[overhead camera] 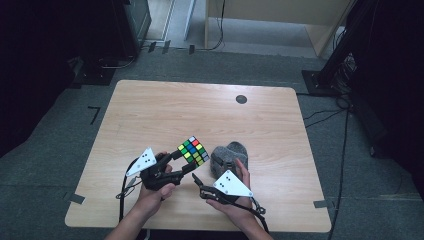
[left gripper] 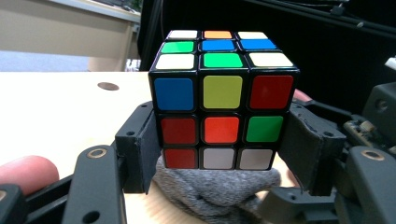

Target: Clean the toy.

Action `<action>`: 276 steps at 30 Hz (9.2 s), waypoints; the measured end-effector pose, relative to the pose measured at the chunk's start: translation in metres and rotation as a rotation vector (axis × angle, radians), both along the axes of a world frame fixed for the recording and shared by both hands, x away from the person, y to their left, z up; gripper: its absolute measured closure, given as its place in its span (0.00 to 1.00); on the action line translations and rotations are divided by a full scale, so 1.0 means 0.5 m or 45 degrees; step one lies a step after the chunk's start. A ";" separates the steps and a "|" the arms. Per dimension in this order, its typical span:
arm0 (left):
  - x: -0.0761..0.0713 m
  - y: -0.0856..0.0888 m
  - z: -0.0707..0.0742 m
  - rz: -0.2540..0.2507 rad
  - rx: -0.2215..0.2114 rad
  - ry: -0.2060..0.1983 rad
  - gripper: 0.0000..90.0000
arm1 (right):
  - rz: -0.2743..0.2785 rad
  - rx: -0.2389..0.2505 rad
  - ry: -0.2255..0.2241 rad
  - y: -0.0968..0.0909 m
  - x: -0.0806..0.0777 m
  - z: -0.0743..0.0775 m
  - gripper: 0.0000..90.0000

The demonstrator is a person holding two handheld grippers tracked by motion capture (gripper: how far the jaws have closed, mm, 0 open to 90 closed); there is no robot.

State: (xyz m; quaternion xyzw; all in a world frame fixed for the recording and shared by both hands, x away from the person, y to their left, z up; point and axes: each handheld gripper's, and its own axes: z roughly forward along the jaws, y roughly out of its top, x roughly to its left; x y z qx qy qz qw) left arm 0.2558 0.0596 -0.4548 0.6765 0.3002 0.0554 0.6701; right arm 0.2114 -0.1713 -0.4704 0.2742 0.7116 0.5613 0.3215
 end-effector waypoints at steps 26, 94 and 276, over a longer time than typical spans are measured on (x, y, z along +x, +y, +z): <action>0.010 -0.006 0.001 -0.096 -0.008 0.093 0.31 | -0.088 0.000 -0.007 -0.010 0.001 -0.004 0.38; 0.007 0.006 -0.054 0.118 0.558 -0.352 0.38 | -0.016 0.197 0.570 -0.141 0.078 0.007 0.20; -0.038 -0.034 -0.031 -0.040 0.579 -0.323 0.38 | 0.149 0.330 0.505 -0.081 0.038 0.072 0.80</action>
